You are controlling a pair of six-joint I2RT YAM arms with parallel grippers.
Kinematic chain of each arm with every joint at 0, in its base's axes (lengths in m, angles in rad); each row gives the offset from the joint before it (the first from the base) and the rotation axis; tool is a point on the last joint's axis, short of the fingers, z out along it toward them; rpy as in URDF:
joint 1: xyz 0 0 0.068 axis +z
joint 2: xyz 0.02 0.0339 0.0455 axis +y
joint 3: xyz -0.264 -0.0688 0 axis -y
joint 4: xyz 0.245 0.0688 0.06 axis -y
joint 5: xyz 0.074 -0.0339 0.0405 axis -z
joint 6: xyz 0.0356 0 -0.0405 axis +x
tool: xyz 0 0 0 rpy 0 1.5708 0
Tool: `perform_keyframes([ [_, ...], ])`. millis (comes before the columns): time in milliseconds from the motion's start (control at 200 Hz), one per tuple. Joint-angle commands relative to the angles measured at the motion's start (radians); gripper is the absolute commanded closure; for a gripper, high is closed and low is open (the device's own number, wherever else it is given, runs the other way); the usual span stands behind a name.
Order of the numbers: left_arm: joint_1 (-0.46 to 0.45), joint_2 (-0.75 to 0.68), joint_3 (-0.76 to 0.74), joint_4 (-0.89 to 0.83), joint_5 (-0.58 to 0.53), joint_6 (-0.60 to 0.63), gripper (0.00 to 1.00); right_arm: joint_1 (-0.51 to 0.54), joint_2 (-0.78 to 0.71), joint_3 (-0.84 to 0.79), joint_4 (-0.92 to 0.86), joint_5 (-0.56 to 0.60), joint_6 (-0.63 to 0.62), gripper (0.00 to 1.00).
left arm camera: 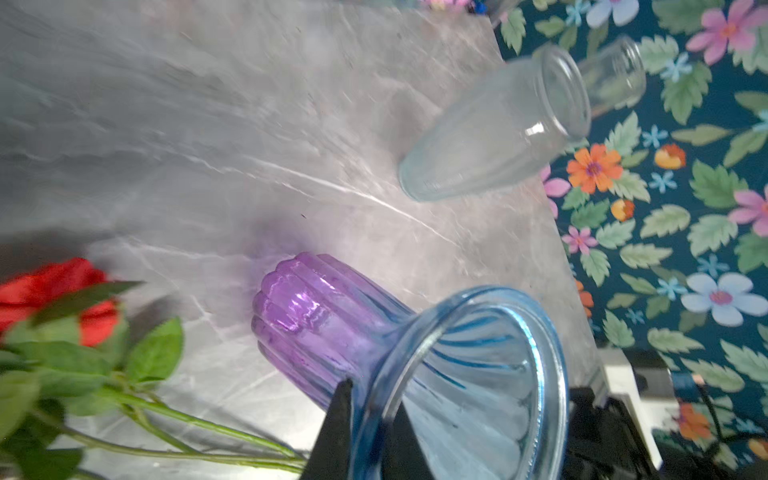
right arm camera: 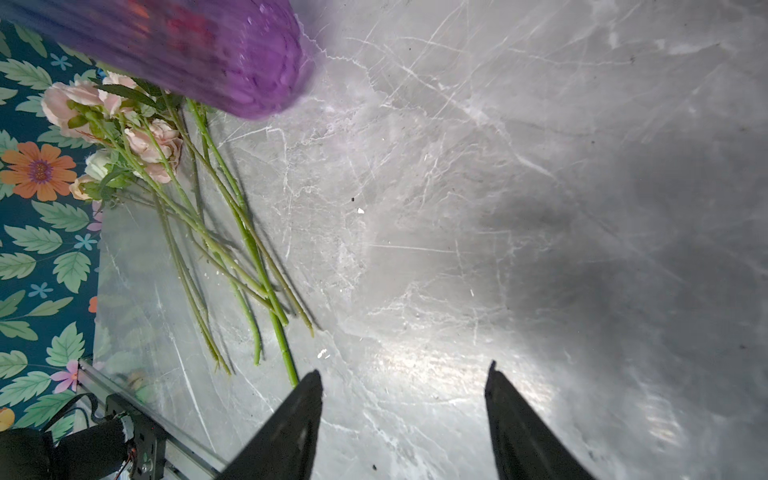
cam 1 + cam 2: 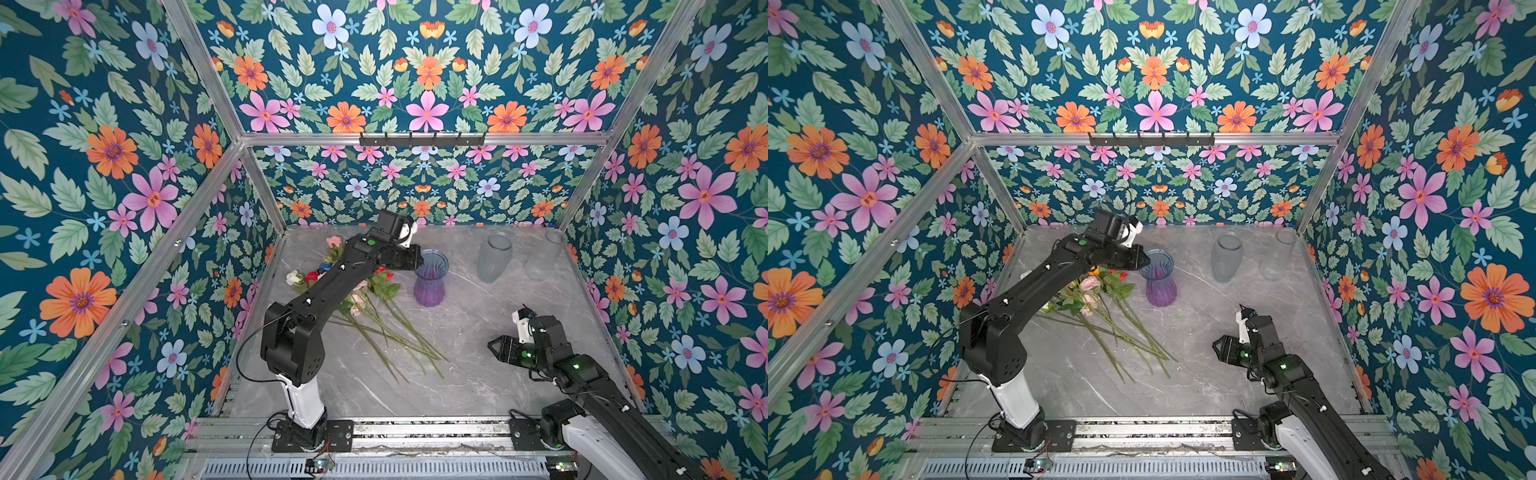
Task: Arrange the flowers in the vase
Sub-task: 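Move the purple vase nearer the robot and set it upright, left gripper, then open the left gripper and draw it back to the flower pile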
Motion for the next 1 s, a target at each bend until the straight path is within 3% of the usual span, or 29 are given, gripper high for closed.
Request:
perform_keyframes([
  [0,-0.054,-0.029,-0.041,0.039,0.019,-0.026,1.0,0.001,-0.005,0.0,0.009,0.016,0.008,0.36],
  [235,-0.152,-0.079,-0.12,-0.012,-0.015,-0.048,1.0,0.002,-0.016,-0.004,0.009,0.01,0.009,0.36],
  [585,-0.204,-0.106,-0.082,-0.204,-0.106,-0.03,1.0,0.004,-0.018,-0.004,0.009,0.016,0.008,0.36],
  [835,-0.209,-0.106,-0.058,-0.233,-0.11,-0.018,0.8,0.004,-0.014,-0.003,0.01,0.018,0.006,0.36],
  [995,-0.209,-0.113,-0.05,-0.215,-0.109,-0.009,0.52,0.004,-0.013,-0.004,0.01,0.016,0.006,0.35],
])
